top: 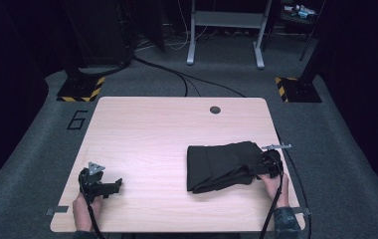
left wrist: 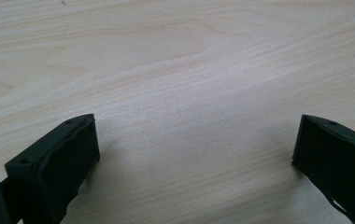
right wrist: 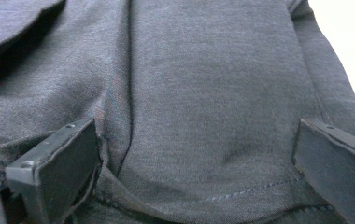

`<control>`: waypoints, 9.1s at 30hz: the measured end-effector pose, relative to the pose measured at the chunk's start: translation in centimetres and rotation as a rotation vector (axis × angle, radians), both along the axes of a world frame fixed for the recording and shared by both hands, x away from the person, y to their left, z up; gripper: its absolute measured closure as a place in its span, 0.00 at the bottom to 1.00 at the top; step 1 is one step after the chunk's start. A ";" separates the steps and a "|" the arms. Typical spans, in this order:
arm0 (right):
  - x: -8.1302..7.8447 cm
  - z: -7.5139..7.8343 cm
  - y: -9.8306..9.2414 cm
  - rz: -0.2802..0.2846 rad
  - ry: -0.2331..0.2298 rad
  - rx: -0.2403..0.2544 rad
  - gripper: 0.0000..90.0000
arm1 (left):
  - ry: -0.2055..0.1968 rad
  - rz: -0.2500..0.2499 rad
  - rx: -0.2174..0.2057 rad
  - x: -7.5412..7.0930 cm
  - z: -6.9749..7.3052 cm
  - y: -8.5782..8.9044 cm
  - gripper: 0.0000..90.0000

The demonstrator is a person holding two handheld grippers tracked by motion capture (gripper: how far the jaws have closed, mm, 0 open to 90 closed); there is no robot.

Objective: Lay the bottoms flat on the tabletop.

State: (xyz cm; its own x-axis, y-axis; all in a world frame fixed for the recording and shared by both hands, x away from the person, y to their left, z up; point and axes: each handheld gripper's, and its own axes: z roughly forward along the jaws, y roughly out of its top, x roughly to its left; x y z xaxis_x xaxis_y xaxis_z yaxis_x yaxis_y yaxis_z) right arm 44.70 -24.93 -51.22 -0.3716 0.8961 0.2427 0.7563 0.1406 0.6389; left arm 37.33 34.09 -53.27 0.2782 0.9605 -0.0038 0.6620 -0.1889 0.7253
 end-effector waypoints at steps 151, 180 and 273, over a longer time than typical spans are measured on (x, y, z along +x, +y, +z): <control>-5.9 -1.8 -1.8 -0.138 -0.154 -0.203 0.00 | -0.001 -0.670 0.140 1.4 4.9 -28.5 0.00; -5.9 -1.8 -1.8 -0.138 -0.154 -0.203 0.00 | -0.180 -0.623 0.053 1.4 9.2 -26.4 0.83; -5.9 -1.8 -1.7 -0.140 -0.154 -0.203 0.00 | -0.357 -0.068 -0.132 -1.1 9.8 -5.2 0.79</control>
